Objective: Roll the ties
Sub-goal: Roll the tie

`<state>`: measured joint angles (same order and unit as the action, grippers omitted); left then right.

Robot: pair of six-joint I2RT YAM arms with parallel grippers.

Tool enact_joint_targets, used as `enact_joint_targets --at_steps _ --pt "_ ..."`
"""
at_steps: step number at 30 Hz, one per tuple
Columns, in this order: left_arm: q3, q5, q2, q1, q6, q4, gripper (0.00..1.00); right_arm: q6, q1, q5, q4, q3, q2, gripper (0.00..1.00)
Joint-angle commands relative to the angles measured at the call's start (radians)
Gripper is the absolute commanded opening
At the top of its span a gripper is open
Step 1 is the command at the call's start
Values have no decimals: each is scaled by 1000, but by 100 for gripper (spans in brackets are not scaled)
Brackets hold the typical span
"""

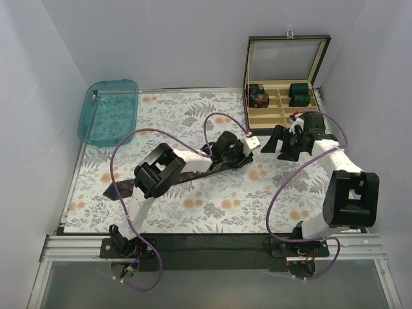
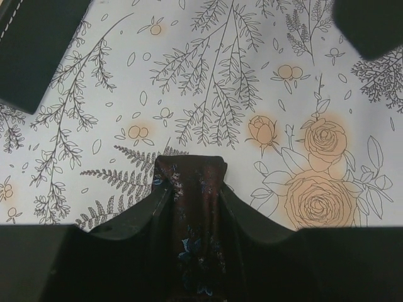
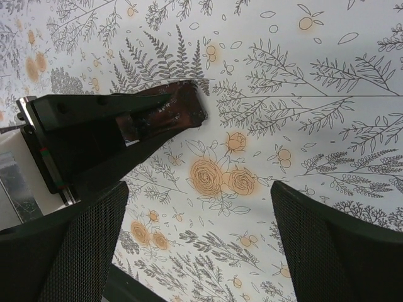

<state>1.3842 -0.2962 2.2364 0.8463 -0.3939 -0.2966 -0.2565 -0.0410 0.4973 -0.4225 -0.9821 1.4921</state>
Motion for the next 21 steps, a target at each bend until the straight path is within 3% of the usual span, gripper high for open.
enact_joint_targets --at_steps 1,4,10,12,21 --pt "-74 -70 -20 -4 -16 132 29 28 -2 47 50 8 8 84" --pt "-105 -52 -64 -4 -29 102 39 36 -2 76 67 5 33 84" --pt "-120 15 -152 -12 -69 64 83 26 -2 124 136 2 65 85" --pt "-109 37 -190 -24 -137 53 90 20 0 133 152 -13 85 85" --pt "-140 164 -375 -56 -524 160 90 -4 23 218 234 -56 198 85"
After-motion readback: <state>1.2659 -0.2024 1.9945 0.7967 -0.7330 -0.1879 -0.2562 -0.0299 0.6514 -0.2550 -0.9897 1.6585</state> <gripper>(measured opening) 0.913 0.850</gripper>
